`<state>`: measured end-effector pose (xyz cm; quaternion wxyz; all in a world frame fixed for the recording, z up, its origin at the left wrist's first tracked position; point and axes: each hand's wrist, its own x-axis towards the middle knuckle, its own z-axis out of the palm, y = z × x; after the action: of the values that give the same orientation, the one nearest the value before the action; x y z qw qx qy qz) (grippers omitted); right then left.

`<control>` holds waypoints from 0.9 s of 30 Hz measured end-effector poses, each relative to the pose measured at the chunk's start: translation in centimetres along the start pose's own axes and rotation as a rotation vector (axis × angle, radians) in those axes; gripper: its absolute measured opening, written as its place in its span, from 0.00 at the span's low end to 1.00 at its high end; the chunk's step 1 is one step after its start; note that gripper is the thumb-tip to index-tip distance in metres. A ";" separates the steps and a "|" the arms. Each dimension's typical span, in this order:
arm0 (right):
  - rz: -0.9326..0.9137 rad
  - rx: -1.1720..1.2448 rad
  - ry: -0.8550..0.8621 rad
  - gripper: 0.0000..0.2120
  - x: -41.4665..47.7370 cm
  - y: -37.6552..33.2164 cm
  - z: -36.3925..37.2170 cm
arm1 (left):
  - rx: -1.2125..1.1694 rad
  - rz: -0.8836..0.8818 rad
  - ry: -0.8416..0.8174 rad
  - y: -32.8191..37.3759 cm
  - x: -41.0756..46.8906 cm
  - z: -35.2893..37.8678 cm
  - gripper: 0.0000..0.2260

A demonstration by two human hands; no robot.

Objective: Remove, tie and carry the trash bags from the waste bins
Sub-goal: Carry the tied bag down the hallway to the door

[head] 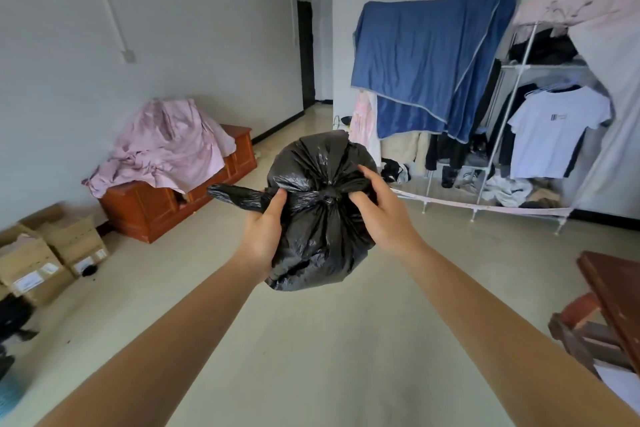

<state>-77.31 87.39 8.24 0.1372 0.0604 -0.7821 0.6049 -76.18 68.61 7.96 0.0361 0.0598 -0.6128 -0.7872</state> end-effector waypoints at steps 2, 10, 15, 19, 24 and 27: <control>-0.017 -0.026 -0.017 0.25 5.0 0.6 0.1 | -0.015 -0.005 0.034 0.7 4.4 1.4 0.12; -0.086 -0.086 -0.078 0.27 24.5 6.6 3.8 | -0.057 0.064 0.094 0.3 22.8 3.4 0.06; -0.128 -0.072 -0.075 0.26 37.8 10.6 7.9 | -0.093 0.107 0.079 0.3 36.8 3.5 0.06; -0.120 -0.119 -0.026 0.23 50.5 12.3 10.5 | -0.084 0.104 0.074 2.3 50.2 4.4 0.10; -0.077 -0.075 0.019 0.18 64.4 15.4 12.2 | -0.064 0.093 0.057 3.6 64.8 6.8 0.07; -0.041 -0.017 0.010 0.16 72.3 18.7 13.0 | -0.043 0.078 0.044 2.6 73.4 8.4 0.06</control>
<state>-153.10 84.94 8.63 0.1542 0.0721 -0.7849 0.5957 -150.05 66.44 8.84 0.0817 0.0526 -0.5966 -0.7966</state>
